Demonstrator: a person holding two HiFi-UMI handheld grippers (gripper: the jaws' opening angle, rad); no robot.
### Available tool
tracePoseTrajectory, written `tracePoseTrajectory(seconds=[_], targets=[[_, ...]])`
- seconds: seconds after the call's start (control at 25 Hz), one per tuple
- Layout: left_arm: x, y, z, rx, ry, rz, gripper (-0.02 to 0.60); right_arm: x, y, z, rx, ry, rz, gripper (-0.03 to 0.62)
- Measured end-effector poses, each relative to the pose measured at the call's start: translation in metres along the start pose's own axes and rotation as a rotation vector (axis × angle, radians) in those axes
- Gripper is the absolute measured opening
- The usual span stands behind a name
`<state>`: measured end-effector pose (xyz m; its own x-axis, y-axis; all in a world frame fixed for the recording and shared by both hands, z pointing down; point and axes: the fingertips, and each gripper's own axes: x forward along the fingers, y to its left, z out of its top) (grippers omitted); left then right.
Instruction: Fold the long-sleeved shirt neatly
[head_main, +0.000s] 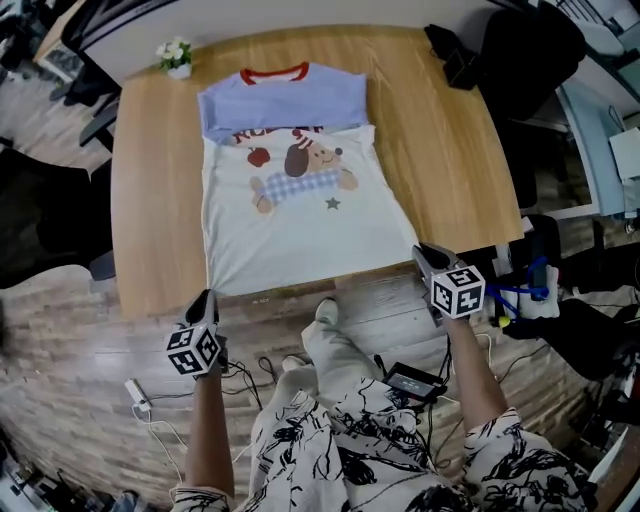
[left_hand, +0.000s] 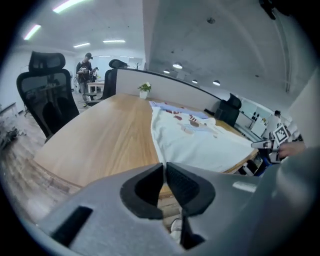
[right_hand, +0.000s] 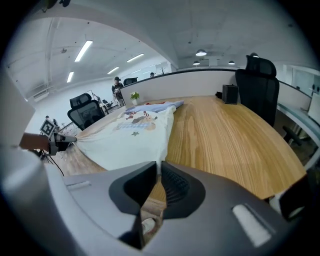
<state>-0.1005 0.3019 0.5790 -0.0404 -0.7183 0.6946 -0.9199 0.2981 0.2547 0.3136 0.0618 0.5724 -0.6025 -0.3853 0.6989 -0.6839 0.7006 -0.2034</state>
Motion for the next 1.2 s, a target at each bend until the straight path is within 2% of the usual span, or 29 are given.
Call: tracePoseTrajectory(seconds=[0.16, 0.24, 0.44, 0.56, 0.72, 0.92, 1.2], targets=[[-0.026, 0.014, -0.019, -0.053, -0.013, 0.009, 0.026, -0.007, 0.021, -0.034, 0.010, 0.042, 0.037, 0.043], [-0.033, 0.021, -0.026, -0.079, -0.028, 0.010, 0.026, -0.009, 0.032, -0.048, 0.048, 0.047, 0.063, 0.043], [-0.034, 0.029, -0.036, -0.071, 0.004, 0.018, 0.026, -0.009, 0.038, -0.072, 0.192, 0.044, 0.095, 0.043], [-0.035, 0.022, -0.027, -0.063, -0.005, -0.003, 0.026, -0.016, 0.035, -0.063, 0.200, 0.021, 0.095, 0.043], [-0.052, 0.009, 0.019, -0.078, -0.105, -0.031, 0.025, -0.031, 0.038, -0.024, 0.172, -0.050, 0.126, 0.041], [-0.066, -0.005, 0.099, -0.071, -0.231, -0.057, 0.025, -0.060, 0.034, 0.056, 0.101, -0.182, 0.148, 0.041], [-0.065, -0.015, 0.218, 0.012, -0.351, -0.080, 0.025, -0.073, 0.025, 0.180, -0.020, -0.317, 0.164, 0.041]])
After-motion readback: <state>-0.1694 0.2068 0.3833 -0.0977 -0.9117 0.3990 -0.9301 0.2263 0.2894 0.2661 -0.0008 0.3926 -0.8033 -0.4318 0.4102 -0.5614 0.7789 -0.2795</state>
